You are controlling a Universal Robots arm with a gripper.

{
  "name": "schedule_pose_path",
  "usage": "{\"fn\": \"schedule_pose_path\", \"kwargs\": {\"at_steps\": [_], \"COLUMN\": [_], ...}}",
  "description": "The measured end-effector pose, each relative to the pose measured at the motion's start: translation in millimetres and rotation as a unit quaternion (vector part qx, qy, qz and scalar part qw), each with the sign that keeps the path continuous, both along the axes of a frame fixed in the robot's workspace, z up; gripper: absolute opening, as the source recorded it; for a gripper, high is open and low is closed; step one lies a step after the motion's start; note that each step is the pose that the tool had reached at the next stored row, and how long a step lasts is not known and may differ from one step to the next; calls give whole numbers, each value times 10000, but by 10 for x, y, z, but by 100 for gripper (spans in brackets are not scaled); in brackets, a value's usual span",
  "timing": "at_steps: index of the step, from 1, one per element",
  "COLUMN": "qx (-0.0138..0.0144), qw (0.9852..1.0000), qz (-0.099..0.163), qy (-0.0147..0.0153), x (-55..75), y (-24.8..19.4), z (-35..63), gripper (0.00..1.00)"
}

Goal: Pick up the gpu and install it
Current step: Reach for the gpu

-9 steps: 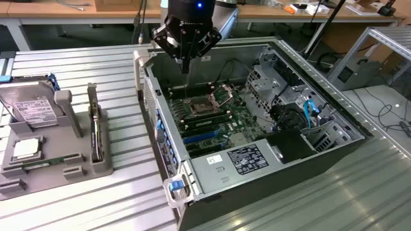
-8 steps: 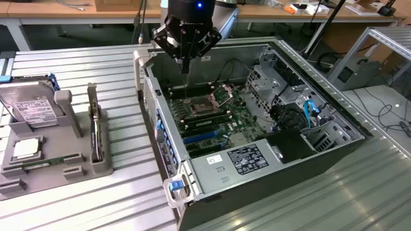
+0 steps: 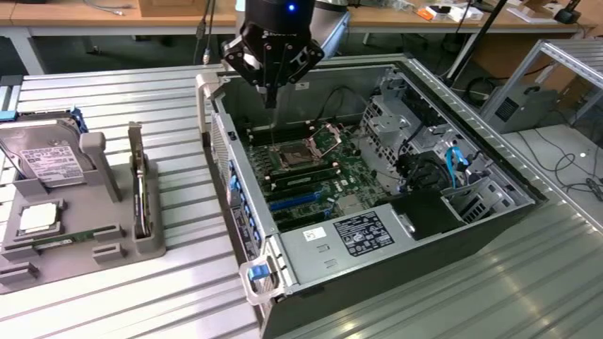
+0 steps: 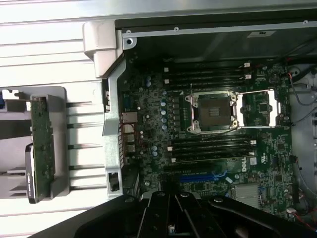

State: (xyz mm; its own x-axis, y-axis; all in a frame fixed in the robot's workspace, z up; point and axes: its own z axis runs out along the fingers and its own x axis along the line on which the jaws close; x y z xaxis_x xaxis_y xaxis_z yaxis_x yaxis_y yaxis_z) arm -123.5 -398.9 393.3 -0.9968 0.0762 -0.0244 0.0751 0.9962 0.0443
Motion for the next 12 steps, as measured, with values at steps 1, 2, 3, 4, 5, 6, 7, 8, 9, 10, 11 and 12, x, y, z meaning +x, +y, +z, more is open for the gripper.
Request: {"fn": "schedule_pose_path", "kwargs": {"at_steps": [1,2,3,4,5,6,7,8,9,10,11,12], "qx": [0,0,0,0,0,0,0,0,0,0,0,0], "qw": [10000,10000,10000,10000,10000,10000,10000,10000,10000,10000,10000,10000], "qz": [0,0,0,0,0,0,0,0,0,0,0,0], "qy": [0,0,0,0,0,0,0,0,0,0,0,0], "x": [-2,-4,-5,-7,-10,-13,-14,-18,-22,-25,-29,-33], "y": [0,0,0,0,0,0,0,0,0,0,0,0], "z": [0,0,0,0,0,0,0,0,0,0,0,0], "gripper": [11,11,11,11,11,11,11,11,11,11,11,11]}}
